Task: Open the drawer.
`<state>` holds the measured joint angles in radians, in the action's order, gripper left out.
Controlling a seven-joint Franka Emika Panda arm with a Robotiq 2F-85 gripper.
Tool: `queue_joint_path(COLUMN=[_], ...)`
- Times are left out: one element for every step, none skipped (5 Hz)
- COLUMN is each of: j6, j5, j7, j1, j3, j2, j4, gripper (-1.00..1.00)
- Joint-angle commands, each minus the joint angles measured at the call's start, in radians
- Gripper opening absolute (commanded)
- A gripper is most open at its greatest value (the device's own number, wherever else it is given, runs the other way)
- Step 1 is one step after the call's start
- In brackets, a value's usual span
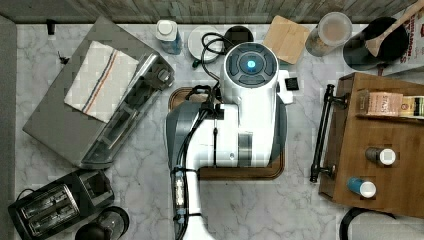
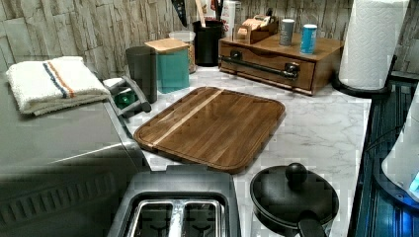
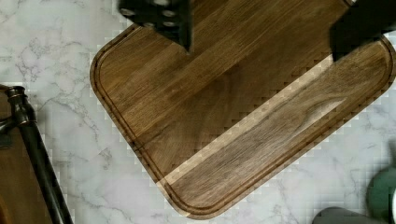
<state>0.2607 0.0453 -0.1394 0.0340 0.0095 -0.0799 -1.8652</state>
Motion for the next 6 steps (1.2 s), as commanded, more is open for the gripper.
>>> queue_joint_path(j6=[0.105, 0.14, 0.218, 0.235, 0.242, 0.328], j5=[0.093, 0.074, 0.076, 0.117, 0.128, 0.132], j7=[-0.12, -0.264, -0.432, -0.507, -0.567, -0.662], j1=[0.041, 0.103, 0.138, 0.168, 0.205, 0.237], j3=[-0.034, -0.049, -0.083, -0.091, -0.088, -0.098], j2=[-0.01, -0.036, -0.066, -0.106, -0.133, -0.115], j4=[-0.051, -0.044, -0.05, -0.021, -0.004, -0.057], gripper=[1.0, 1.0, 1.0, 1.0, 1.0, 1.0])
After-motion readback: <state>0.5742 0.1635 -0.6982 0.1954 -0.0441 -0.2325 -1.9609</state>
